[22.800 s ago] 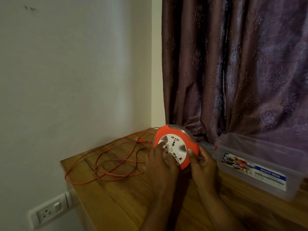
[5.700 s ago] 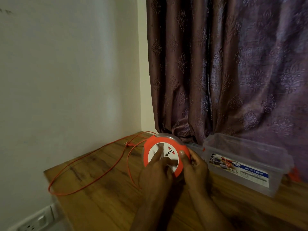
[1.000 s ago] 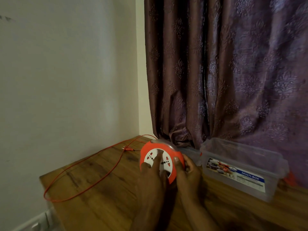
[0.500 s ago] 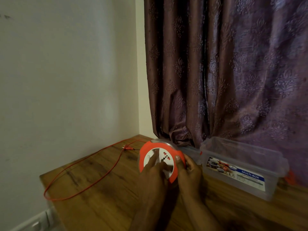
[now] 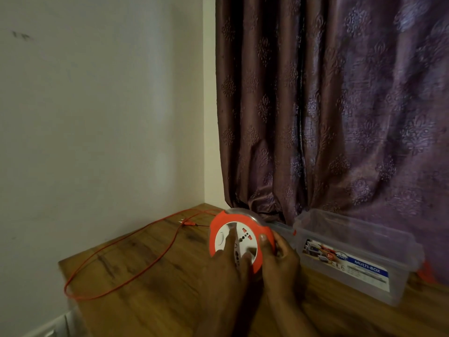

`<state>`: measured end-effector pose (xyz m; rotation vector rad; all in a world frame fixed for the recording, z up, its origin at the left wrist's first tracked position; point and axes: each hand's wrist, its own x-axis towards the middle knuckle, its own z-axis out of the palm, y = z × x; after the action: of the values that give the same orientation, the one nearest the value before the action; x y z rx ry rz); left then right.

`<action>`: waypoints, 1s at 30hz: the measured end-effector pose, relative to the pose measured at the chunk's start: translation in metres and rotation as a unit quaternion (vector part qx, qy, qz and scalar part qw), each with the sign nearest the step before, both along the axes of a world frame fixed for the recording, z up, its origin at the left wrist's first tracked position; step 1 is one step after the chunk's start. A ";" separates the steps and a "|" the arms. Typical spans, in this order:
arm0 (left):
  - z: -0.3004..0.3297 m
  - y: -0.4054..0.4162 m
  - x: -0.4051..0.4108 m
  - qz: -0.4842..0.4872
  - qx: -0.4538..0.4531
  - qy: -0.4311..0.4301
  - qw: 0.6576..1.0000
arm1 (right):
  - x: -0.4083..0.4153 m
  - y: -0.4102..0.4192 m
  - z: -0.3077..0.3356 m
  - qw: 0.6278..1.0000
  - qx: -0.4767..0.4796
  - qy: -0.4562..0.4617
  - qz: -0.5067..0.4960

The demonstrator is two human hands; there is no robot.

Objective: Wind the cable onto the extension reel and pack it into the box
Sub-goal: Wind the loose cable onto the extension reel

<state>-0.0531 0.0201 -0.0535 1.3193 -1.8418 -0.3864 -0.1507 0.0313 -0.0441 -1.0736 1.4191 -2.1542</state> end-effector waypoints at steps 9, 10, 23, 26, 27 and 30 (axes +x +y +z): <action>0.000 0.000 0.002 0.030 -0.014 -0.014 0.999 | 0.005 0.004 0.002 1.000 0.000 0.000 0.022; -0.001 0.000 0.001 0.024 -0.012 -0.023 0.999 | 0.005 0.005 0.003 1.000 0.000 -0.005 0.023; 0.009 0.008 0.003 0.028 -0.094 -0.013 0.995 | 0.006 0.008 0.002 0.999 0.003 0.031 0.030; 0.010 0.005 0.004 0.016 -0.083 -0.035 0.996 | 0.004 0.007 0.000 0.999 0.013 0.034 0.020; 0.010 0.005 0.004 0.015 -0.073 -0.039 0.996 | 0.004 0.007 -0.001 0.999 0.016 0.035 0.019; 0.006 0.008 0.001 0.012 -0.054 -0.026 0.998 | 0.003 0.006 -0.001 0.999 0.021 0.037 0.019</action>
<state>-0.0524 0.0277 -0.0477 1.2864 -1.8616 -0.2392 -0.1482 0.0371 -0.0446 -1.1663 1.4566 -2.0691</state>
